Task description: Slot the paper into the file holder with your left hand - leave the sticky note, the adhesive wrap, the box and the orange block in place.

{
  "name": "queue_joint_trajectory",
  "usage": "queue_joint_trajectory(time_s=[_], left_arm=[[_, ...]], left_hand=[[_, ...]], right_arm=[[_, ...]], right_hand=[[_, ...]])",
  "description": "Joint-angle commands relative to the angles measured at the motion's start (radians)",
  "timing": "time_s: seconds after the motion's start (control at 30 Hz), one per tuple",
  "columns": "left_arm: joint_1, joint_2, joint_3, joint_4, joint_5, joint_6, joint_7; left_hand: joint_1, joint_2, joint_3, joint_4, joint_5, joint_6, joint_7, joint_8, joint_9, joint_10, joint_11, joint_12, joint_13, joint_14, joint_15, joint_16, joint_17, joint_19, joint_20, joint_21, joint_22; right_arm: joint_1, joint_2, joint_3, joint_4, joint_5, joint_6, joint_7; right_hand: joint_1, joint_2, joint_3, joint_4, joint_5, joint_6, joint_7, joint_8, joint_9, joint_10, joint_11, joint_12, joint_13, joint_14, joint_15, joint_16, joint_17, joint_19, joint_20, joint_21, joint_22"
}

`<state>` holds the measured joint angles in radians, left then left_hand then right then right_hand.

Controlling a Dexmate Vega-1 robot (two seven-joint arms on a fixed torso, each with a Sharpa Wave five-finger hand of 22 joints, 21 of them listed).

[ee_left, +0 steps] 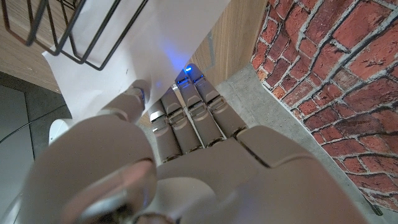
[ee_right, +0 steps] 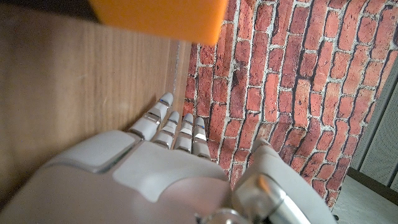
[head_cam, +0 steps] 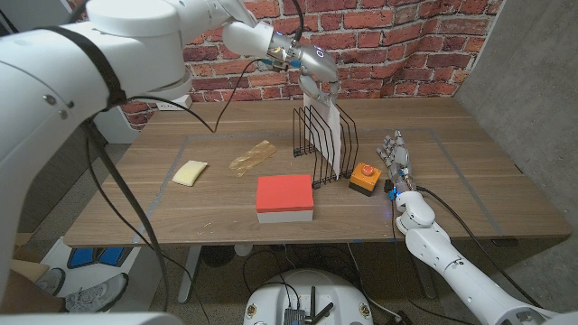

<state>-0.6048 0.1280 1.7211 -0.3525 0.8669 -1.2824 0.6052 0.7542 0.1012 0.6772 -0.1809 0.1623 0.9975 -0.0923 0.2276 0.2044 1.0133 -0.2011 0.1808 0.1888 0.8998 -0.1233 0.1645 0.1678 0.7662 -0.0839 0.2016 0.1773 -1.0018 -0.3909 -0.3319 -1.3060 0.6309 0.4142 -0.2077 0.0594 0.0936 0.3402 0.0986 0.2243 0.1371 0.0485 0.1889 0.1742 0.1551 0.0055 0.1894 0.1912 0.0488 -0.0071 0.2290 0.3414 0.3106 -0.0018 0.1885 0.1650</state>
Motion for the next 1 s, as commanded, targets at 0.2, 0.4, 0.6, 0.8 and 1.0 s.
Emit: queue_joint_trajectory(time_s=[0.2, 0.4, 0.6, 0.8, 1.0], left_arm=[[0.003, 0.003, -0.009, 0.001, -0.056, 0.021, -0.075], [0.004, 0.003, -0.01, 0.001, -0.072, 0.026, -0.095], [0.004, 0.004, -0.01, 0.0, -0.081, 0.026, -0.106], [0.003, 0.005, -0.014, 0.0, -0.095, 0.02, -0.123], [0.003, 0.009, -0.02, -0.002, -0.11, 0.015, -0.145]], left_hand=[[-0.009, -0.027, -0.018, 0.004, 0.006, -0.021, -0.001, -0.014, 0.0, -0.029, 0.003, -0.001, 0.001, -0.024, -0.104, 0.003, 0.0, -0.013, -0.12, -0.003, 0.001], [-0.018, -0.039, -0.026, 0.006, 0.006, -0.03, -0.001, -0.018, -0.001, -0.053, 0.004, -0.005, 0.001, -0.036, -0.103, 0.003, -0.001, -0.023, -0.119, -0.005, 0.001], [-0.028, -0.053, -0.034, 0.007, 0.007, -0.047, -0.001, -0.025, -0.003, -0.075, 0.003, -0.006, 0.0, -0.053, -0.101, 0.001, -0.002, -0.032, -0.117, -0.007, 0.0], [-0.043, -0.08, -0.049, 0.008, 0.008, -0.084, 0.003, -0.037, -0.006, -0.119, 0.005, -0.009, -0.001, -0.09, -0.1, -0.001, -0.003, -0.043, -0.118, -0.007, 0.0], [-0.066, -0.115, -0.073, 0.011, 0.008, -0.123, -0.002, -0.043, -0.011, -0.184, 0.008, -0.01, -0.004, -0.154, -0.095, -0.003, -0.004, -0.065, -0.114, -0.01, -0.001]], right_arm=[[0.006, 0.002, 0.001, 0.01, 0.004, -0.003, 0.002], [0.004, 0.001, 0.002, 0.008, 0.004, -0.004, -0.001], [0.001, -0.001, 0.003, 0.004, 0.004, -0.006, -0.002], [0.001, -0.001, 0.003, 0.003, 0.006, -0.006, -0.002], [0.0, -0.001, 0.004, 0.003, 0.007, -0.007, -0.001]], right_hand=[[-0.004, 0.039, 0.008, 0.001, -0.006, 0.007, -0.004, 0.001, 0.004, 0.003, 0.002, 0.006, 0.001, 0.004, -0.001, 0.006, 0.002, 0.01, 0.0, 0.003, 0.005], [-0.004, 0.038, 0.008, 0.001, -0.006, 0.008, -0.004, 0.001, 0.004, 0.003, 0.002, 0.006, 0.001, 0.005, -0.002, 0.006, 0.002, 0.01, 0.0, 0.003, 0.005], [-0.004, 0.039, 0.008, 0.001, -0.006, 0.008, -0.004, 0.001, 0.004, 0.002, 0.001, 0.005, 0.001, 0.005, -0.002, 0.006, 0.002, 0.01, 0.0, 0.003, 0.005], [-0.003, 0.039, 0.008, 0.001, -0.006, 0.008, -0.004, 0.001, 0.004, 0.003, 0.001, 0.006, 0.001, 0.005, -0.001, 0.006, 0.002, 0.01, -0.001, 0.003, 0.005], [-0.003, 0.038, 0.008, 0.0, -0.006, 0.007, -0.004, 0.001, 0.004, 0.003, 0.001, 0.006, 0.001, 0.004, -0.003, 0.006, 0.002, 0.01, 0.0, 0.003, 0.005]])
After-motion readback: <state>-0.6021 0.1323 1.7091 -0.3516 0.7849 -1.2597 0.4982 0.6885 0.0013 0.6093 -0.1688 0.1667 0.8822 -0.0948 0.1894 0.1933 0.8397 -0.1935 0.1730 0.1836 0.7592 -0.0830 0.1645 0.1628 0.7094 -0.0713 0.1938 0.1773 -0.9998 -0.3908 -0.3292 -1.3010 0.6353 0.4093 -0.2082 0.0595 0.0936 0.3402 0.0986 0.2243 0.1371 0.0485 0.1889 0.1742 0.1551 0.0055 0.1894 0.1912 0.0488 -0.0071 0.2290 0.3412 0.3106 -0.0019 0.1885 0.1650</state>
